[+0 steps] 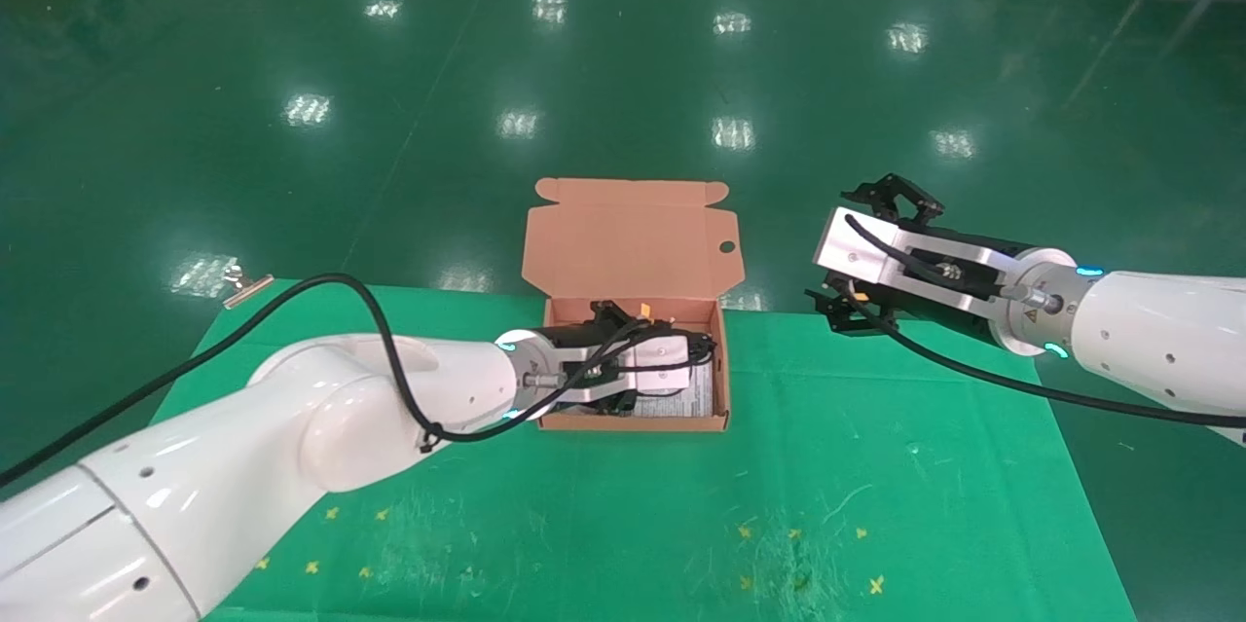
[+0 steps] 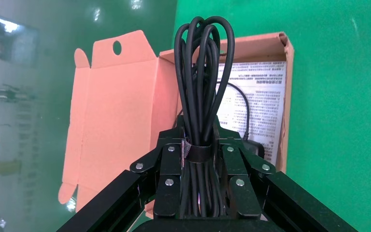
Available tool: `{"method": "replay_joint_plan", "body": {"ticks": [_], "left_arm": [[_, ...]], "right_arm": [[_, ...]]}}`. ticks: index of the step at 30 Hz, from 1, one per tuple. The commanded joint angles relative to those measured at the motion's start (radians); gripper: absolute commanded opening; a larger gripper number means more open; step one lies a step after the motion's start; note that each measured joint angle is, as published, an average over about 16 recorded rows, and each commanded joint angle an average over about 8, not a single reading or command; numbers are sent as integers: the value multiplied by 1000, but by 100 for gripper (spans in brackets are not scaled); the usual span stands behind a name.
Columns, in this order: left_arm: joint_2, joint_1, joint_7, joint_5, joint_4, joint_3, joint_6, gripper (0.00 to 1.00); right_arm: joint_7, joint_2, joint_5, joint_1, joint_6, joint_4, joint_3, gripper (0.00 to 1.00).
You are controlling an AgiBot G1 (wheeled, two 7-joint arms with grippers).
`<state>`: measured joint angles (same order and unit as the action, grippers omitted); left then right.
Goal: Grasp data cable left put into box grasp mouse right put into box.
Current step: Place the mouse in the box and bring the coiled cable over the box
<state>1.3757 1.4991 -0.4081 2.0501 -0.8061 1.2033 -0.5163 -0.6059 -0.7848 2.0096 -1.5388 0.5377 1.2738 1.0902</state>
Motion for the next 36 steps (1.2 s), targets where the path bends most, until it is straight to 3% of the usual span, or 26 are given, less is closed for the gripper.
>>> {"method": "replay_joint_plan", "body": {"ticks": [1, 4, 5, 24, 36], "left_arm": [[1, 8, -8, -19, 5, 36, 19, 61], [1, 19, -18, -26, 18, 60, 28, 99], [1, 20, -19, -28, 21, 63, 29, 100], [-18, 23, -17, -25, -6, 49, 33, 100], [-26, 162, -52, -6, 6, 3, 154, 100]], "right_arm": [[-36, 3, 34, 1, 10, 16, -3, 100], [-54, 4, 58, 1, 18, 27, -4, 100], [-56, 4, 62, 1, 19, 29, -5, 100], [-48, 2, 49, 2, 15, 20, -6, 100], [-10, -1, 82, -88, 13, 14, -31, 100]]}}
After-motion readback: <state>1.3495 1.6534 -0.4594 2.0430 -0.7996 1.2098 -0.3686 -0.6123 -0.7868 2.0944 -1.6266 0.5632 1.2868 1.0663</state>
